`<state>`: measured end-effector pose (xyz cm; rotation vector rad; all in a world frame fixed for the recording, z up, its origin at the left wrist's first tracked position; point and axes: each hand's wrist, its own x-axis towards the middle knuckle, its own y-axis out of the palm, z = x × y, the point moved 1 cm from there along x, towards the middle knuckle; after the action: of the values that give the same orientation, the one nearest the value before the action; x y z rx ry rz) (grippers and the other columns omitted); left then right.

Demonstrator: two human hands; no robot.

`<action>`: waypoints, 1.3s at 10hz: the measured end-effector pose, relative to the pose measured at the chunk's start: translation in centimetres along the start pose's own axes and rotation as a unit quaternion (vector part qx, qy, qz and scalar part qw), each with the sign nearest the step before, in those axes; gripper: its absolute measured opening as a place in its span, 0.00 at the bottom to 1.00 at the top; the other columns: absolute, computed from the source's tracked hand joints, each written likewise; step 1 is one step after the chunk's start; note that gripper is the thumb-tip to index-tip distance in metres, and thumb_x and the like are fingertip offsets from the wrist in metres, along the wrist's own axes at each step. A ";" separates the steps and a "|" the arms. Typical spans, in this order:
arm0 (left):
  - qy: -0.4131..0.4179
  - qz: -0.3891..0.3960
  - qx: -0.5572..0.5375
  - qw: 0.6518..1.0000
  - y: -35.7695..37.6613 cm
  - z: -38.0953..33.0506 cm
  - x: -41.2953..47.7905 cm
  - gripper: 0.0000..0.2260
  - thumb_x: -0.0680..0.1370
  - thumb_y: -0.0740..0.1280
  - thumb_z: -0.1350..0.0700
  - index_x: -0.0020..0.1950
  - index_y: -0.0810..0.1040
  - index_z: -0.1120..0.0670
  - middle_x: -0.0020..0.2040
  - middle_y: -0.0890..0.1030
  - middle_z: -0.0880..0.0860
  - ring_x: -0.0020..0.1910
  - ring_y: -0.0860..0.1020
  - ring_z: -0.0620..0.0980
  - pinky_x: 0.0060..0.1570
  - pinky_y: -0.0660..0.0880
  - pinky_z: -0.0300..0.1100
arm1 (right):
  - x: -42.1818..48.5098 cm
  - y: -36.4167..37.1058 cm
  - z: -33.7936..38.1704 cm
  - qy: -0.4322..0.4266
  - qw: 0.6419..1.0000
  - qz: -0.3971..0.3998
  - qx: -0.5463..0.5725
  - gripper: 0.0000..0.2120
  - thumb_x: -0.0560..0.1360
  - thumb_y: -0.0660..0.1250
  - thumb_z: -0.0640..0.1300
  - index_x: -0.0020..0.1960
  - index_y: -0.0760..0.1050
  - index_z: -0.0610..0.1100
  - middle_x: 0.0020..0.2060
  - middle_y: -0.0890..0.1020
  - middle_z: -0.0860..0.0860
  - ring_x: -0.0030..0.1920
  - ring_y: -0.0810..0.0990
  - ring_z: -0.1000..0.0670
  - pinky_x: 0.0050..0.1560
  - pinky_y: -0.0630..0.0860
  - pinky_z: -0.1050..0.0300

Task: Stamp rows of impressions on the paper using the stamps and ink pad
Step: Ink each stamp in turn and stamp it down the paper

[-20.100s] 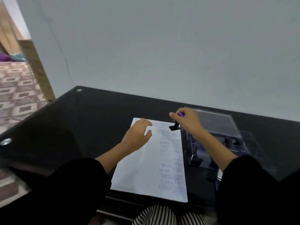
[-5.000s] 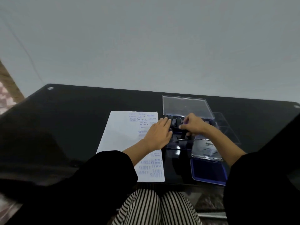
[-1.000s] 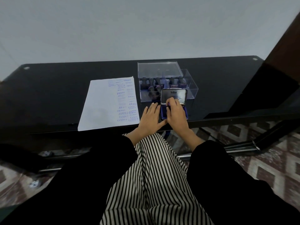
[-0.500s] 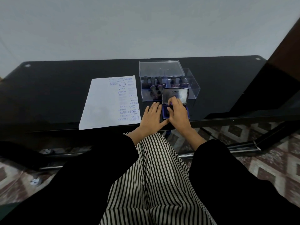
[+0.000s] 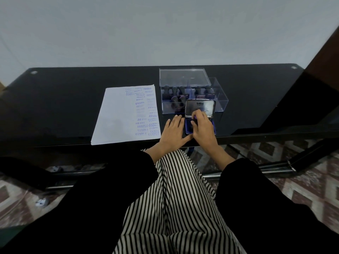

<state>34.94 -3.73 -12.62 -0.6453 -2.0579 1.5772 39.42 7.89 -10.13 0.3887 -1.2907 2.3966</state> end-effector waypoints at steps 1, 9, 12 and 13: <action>0.001 -0.002 -0.007 1.000 0.0 0.0 0.0 0.33 0.79 0.54 0.40 0.76 0.52 0.60 0.77 0.53 0.57 0.77 0.49 0.52 0.75 0.45 0.50 | 0.0 0.0 0.0 -0.003 1.000 0.003 -0.003 0.06 0.75 0.60 0.32 0.51 0.68 0.38 0.48 0.75 0.43 0.46 0.75 0.46 0.43 0.72 0.53; 0.000 0.012 -0.023 1.000 -0.5 -0.2 -0.2 0.34 0.79 0.54 0.40 0.76 0.51 0.60 0.77 0.52 0.56 0.77 0.48 0.53 0.76 0.45 0.50 | 2.4 -1.7 0.5 -0.073 0.976 0.072 -0.194 0.06 0.77 0.63 0.42 0.47 0.71 0.38 0.48 0.74 0.42 0.42 0.77 0.42 0.37 0.69 0.53; -0.001 -0.006 -0.029 1.000 -0.2 -0.1 -0.2 0.34 0.79 0.55 0.40 0.76 0.52 0.60 0.77 0.54 0.57 0.77 0.49 0.52 0.76 0.46 0.50 | 2.5 -0.5 0.0 -0.135 0.952 -0.075 -0.265 0.08 0.71 0.71 0.42 0.36 0.74 0.41 0.31 0.78 0.46 0.33 0.77 0.45 0.26 0.68 0.58; 0.002 -0.011 -0.029 1.000 -0.1 -0.1 -0.2 0.34 0.79 0.55 0.40 0.76 0.52 0.60 0.77 0.54 0.57 0.77 0.50 0.53 0.76 0.46 0.50 | 2.4 -0.2 -0.2 -0.132 0.954 -0.090 -0.255 0.08 0.72 0.69 0.42 0.36 0.74 0.42 0.31 0.78 0.46 0.34 0.77 0.46 0.27 0.65 0.60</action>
<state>35.11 -3.83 -12.48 -0.6446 -2.1077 1.5071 37.39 8.63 -9.12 0.6490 -1.8375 1.8146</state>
